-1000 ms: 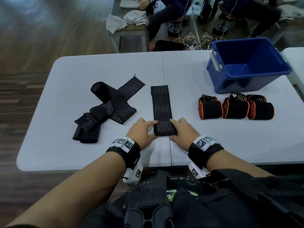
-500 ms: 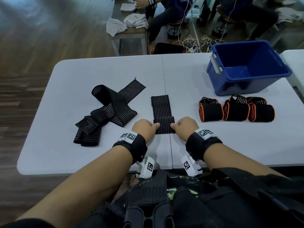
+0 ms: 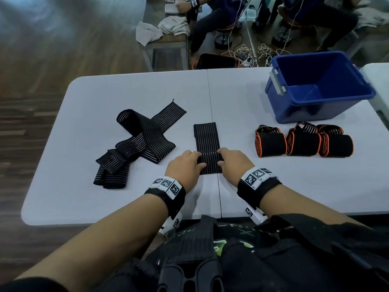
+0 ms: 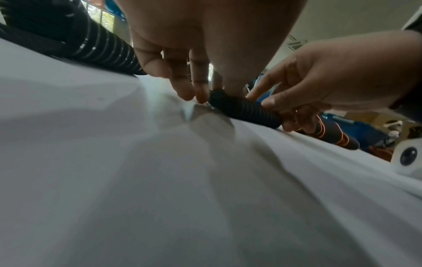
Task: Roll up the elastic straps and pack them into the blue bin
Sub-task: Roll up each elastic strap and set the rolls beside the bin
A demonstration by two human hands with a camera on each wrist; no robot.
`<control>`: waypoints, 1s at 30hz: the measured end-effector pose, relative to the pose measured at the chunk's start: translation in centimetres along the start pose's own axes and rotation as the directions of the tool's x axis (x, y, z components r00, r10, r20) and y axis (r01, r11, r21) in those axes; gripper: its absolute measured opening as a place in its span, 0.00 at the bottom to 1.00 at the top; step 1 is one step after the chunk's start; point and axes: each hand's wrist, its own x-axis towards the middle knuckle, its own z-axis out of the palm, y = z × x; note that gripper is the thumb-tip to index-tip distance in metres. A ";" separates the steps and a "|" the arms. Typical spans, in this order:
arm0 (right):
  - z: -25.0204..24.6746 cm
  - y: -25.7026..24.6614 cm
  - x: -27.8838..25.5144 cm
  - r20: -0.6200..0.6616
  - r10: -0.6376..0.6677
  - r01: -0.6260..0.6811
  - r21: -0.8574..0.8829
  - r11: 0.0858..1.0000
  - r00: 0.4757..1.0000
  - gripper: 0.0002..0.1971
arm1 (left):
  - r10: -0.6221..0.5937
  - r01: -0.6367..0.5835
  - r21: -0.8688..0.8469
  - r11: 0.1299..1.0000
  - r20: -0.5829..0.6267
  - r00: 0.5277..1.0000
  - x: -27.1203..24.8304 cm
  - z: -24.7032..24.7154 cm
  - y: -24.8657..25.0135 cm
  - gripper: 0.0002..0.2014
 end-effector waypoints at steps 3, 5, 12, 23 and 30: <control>-0.5 0.4 -0.2 0.066 -0.062 0.059 0.049 0.997 0.996 0.23 | 0.024 -0.027 0.035 0.999 0.082 0.996 -0.5 -0.1 -1.3 0.40; -0.7 0.9 -0.2 0.125 -0.086 0.082 0.040 0.996 0.988 0.29 | 0.011 -0.012 0.002 1.000 0.102 0.995 -0.5 -0.1 -1.7 0.40; -0.6 0.6 0.9 0.043 0.110 -0.119 0.350 0.929 0.993 0.15 | -0.096 0.105 -0.222 0.969 0.051 0.994 0.7 -0.2 -1.2 0.19; 0.2 -0.9 1.2 -0.072 0.244 -0.215 0.278 0.936 0.967 0.20 | -0.266 0.283 -0.179 0.942 0.114 0.957 1.4 -0.8 0.0 0.21; 0.7 -0.7 1.2 -0.125 0.281 -0.166 0.559 0.812 0.952 0.19 | -0.327 0.331 -0.274 0.903 0.062 0.943 0.8 -1.3 -0.6 0.19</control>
